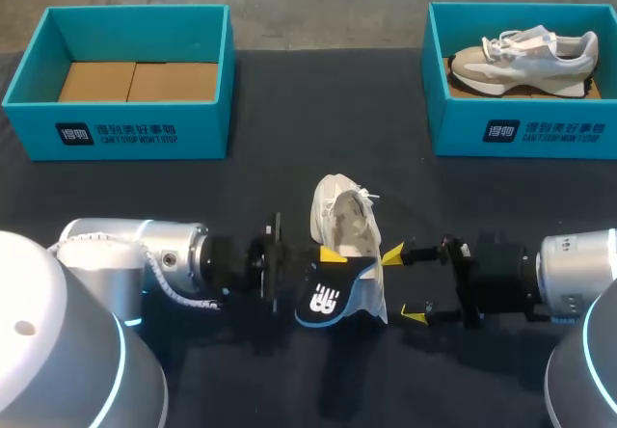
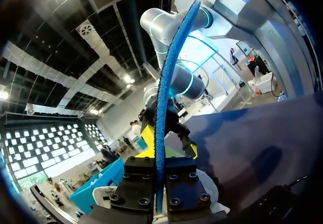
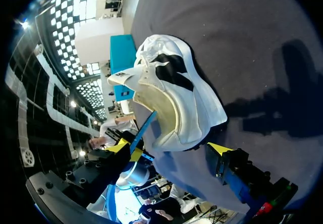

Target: Take the shoe out of the shoebox, open the shoe tongue, remove and reinsert the insole, then place the shoe into the shoebox

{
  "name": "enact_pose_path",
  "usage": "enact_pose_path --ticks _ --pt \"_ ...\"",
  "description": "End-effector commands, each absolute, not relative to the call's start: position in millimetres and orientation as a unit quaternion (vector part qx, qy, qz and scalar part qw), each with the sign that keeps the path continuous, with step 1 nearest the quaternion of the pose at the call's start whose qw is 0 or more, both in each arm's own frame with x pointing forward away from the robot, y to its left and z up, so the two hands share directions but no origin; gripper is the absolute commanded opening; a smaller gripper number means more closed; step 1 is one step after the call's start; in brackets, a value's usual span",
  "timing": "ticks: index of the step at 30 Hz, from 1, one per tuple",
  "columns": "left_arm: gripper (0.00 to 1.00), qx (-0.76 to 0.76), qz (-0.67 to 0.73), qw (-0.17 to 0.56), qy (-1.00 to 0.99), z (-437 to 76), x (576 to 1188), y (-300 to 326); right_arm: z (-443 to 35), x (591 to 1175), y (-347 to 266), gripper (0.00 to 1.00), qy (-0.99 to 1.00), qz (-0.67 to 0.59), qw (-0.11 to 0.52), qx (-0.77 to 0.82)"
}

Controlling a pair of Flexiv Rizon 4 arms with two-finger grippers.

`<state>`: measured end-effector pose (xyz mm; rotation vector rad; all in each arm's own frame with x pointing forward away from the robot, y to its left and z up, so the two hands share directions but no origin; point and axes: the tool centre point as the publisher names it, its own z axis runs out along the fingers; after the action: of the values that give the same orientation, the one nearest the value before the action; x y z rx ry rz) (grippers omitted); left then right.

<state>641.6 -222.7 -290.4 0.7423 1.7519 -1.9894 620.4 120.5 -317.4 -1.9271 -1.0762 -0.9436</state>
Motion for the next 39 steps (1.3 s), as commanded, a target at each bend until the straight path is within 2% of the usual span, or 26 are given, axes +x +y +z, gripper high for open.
enact_pose_path --ticks 1,23,39 --pt "0.00 0.268 -0.711 0.191 0.622 -290.6 641.8 -230.1 -316.5 621.2 122.5 1.00 -0.418 -0.364 0.361 -0.750" --pt "0.00 0.272 -0.707 0.176 0.628 -306.1 650.8 -237.0 -316.5 621.2 122.5 1.00 -0.418 -0.364 0.361 -0.750" --pt "0.00 0.289 -0.709 0.184 0.616 -294.1 645.1 -223.9 -316.5 621.2 122.5 1.00 -0.418 -0.364 0.361 -0.750"
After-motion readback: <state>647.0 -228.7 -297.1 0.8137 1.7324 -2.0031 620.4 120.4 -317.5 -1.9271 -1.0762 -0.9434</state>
